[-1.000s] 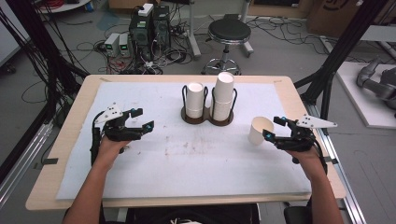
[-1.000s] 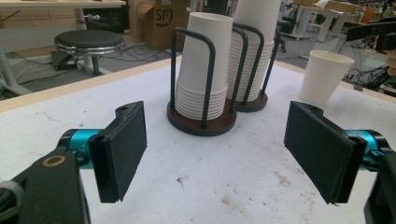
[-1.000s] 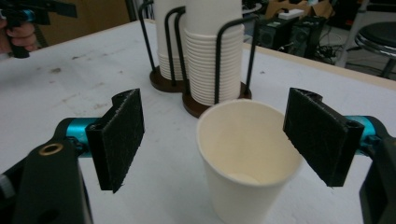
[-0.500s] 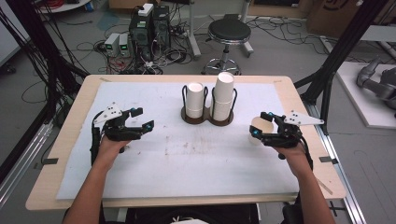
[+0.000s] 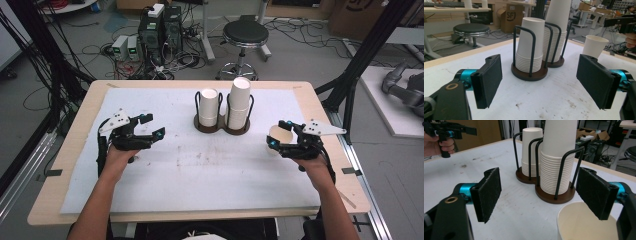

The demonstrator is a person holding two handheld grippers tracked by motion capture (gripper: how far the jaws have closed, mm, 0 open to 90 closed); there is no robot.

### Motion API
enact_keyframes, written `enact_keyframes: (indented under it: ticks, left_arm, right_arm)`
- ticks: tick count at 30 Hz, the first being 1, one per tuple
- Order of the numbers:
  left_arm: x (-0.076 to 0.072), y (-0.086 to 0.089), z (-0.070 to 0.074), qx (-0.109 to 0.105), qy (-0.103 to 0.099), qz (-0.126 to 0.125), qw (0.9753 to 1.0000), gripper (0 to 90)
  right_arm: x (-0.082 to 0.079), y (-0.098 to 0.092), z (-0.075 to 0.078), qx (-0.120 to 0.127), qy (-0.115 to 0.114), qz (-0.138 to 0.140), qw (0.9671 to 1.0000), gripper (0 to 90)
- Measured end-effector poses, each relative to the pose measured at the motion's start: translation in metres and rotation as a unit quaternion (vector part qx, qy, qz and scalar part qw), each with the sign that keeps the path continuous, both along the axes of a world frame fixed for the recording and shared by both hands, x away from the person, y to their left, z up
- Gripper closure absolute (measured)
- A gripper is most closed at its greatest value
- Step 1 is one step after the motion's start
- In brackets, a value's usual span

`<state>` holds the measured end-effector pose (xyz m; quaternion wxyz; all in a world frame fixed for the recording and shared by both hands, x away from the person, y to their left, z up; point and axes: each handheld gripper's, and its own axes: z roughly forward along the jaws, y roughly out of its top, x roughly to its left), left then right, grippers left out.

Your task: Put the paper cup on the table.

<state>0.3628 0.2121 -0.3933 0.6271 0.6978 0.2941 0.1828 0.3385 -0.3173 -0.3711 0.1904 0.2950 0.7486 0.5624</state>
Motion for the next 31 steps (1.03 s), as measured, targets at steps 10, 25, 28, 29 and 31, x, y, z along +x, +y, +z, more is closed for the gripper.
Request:
enact_keyframes:
  ticks: [10,25,28,29,31]
  left_arm:
    - [-0.0035,0.0006,-0.0015,-0.001,0.002,-0.002,1.0000,20.7]
    - [-0.0024,0.0008,-0.0014,-0.001,0.000,0.000,1.0000,20.7]
    - [-0.0018,0.0011,-0.0016,-0.002,0.001,0.003,1.0000,20.7]
    - [-0.0014,0.0010,-0.0018,-0.002,0.001,0.003,1.0000,20.7]
    - [-0.0002,0.0000,-0.0021,-0.004,0.001,0.002,1.0000,20.7]
  right_arm:
    - [-0.0031,0.0037,-0.0008,-0.006,0.003,0.000,1.0000,21.1]
    - [-0.0035,0.0026,-0.0029,-0.008,0.006,-0.002,1.0000,21.1]
    - [-0.0042,0.0032,-0.0031,-0.008,0.006,-0.002,0.9999,21.1]
    - [-0.0041,0.0032,-0.0034,-0.009,0.006,-0.002,0.9999,21.1]
    - [-0.0035,0.0031,-0.0040,-0.009,0.005,-0.001,0.9999,21.1]
